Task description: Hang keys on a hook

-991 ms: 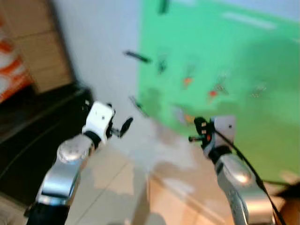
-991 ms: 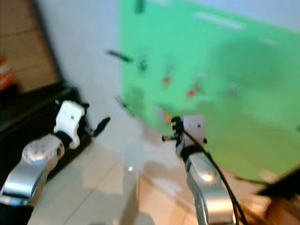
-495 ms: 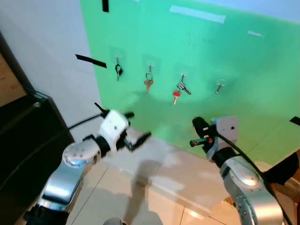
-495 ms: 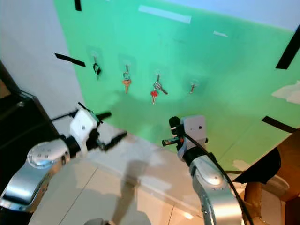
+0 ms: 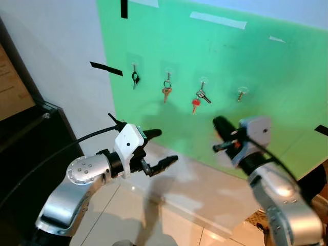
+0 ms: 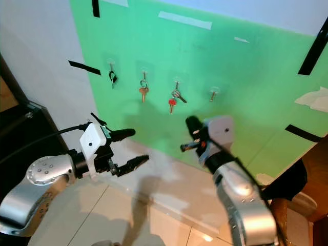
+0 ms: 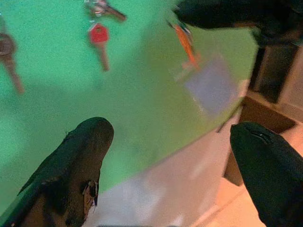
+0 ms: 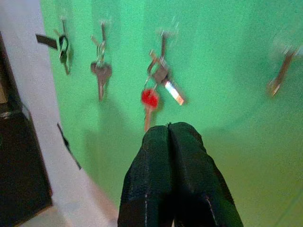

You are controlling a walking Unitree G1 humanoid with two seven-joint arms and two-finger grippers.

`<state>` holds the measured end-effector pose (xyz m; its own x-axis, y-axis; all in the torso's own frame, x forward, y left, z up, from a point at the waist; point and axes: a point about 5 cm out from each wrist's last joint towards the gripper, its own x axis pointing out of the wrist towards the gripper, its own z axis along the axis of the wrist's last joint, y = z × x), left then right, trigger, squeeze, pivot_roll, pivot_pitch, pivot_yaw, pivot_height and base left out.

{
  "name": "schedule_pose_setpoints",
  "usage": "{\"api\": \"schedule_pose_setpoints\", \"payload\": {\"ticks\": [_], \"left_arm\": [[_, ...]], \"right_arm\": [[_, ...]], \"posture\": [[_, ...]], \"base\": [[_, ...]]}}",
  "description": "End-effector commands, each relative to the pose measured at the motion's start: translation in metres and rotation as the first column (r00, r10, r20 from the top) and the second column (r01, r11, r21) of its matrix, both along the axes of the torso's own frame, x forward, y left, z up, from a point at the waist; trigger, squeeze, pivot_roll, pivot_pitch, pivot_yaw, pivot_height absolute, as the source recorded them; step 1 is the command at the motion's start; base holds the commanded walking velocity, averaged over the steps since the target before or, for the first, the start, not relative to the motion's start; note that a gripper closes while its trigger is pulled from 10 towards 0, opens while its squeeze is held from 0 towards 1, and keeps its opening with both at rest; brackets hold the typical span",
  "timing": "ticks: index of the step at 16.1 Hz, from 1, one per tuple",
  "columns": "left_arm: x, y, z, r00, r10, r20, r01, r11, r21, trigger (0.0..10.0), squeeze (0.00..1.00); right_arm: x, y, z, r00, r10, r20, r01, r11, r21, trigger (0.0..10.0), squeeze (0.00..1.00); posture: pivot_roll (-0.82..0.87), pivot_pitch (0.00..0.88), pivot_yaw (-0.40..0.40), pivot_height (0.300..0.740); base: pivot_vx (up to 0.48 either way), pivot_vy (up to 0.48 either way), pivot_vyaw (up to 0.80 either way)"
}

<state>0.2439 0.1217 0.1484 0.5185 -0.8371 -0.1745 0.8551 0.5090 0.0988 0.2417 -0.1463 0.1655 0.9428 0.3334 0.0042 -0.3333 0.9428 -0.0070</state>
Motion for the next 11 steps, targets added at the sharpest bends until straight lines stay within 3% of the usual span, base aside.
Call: {"api": "schedule_pose_setpoints", "payload": {"ticks": [1,8,11], "left_arm": [[-0.003,0.000,0.000,1.000,-0.018,-0.014,0.018,1.000,0.004,10.0,0.07],[-0.004,0.001,0.001,0.999,-0.022,-0.029,0.022,1.000,0.006,10.0,0.07],[-0.004,0.001,0.001,0.999,-0.025,-0.033,0.025,1.000,0.006,10.0,0.07]], "right_arm": [[0.000,-0.004,0.008,1.000,0.007,0.026,-0.007,1.000,0.002,10.0,0.00],[0.008,-0.027,0.037,0.989,-0.079,0.122,0.076,0.997,0.029,10.0,0.00],[0.009,-0.029,0.046,0.982,-0.100,0.160,0.090,0.994,0.068,10.0,0.00]], "posture": [[-0.01,0.000,-0.042,0.740],[-0.01,0.000,-0.041,0.740],[-0.01,0.000,-0.041,0.740]], "base": [[0.000,0.000,0.00],[0.000,0.000,0.00],[0.000,0.000,0.00]]}}
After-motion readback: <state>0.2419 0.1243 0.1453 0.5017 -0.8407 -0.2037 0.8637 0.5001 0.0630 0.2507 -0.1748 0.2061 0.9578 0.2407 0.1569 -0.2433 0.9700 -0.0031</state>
